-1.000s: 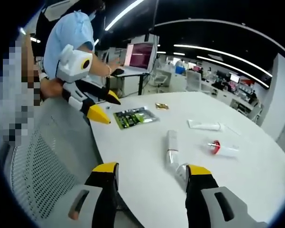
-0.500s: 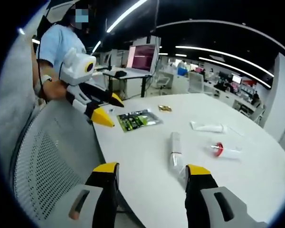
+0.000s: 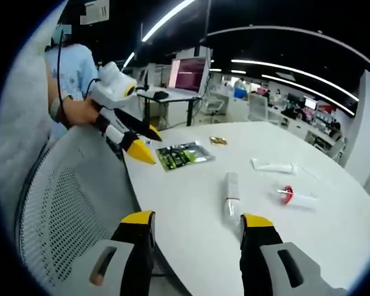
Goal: Arrange the skincare products in the storage area until every visible bottle or jar stands upright without overlapping.
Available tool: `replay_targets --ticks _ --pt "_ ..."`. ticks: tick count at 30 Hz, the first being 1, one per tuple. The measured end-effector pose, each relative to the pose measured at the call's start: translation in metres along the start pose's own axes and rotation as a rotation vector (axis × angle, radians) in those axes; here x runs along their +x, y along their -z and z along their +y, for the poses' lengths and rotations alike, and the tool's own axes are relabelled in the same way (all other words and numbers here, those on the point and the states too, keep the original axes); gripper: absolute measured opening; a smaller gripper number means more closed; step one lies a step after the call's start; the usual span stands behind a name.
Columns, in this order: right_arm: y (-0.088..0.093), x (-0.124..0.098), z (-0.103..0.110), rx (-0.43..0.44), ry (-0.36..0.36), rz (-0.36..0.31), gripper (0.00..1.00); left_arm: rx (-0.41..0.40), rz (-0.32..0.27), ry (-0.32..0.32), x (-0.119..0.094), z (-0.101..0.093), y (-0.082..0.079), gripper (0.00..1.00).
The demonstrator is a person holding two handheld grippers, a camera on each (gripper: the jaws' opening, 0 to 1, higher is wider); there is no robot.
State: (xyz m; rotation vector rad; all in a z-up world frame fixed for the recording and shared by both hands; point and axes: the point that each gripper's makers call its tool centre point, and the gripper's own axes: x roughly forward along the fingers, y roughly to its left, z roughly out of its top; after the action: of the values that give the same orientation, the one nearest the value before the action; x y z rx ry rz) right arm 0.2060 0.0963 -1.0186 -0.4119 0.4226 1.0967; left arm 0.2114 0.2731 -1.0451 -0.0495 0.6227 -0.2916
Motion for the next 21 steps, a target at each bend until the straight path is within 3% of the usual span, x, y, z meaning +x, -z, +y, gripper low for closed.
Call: replay_targets --ticks 4,11,18,21 --pt "0.000 0.000 -0.001 -0.003 0.007 0.001 0.55 0.133 0.050 0.008 0.001 -0.007 0.009 0.66" --pt "0.001 0.000 -0.004 -0.008 0.015 0.010 0.55 0.136 0.049 -0.005 0.000 -0.005 0.008 0.62" --pt "-0.009 -0.006 -0.029 0.062 0.043 0.007 0.59 0.162 0.057 -0.011 -0.001 -0.004 0.010 0.58" --pt "-0.022 -0.003 -0.045 -0.025 0.037 0.019 0.60 0.159 0.053 -0.024 -0.002 -0.001 0.009 0.56"
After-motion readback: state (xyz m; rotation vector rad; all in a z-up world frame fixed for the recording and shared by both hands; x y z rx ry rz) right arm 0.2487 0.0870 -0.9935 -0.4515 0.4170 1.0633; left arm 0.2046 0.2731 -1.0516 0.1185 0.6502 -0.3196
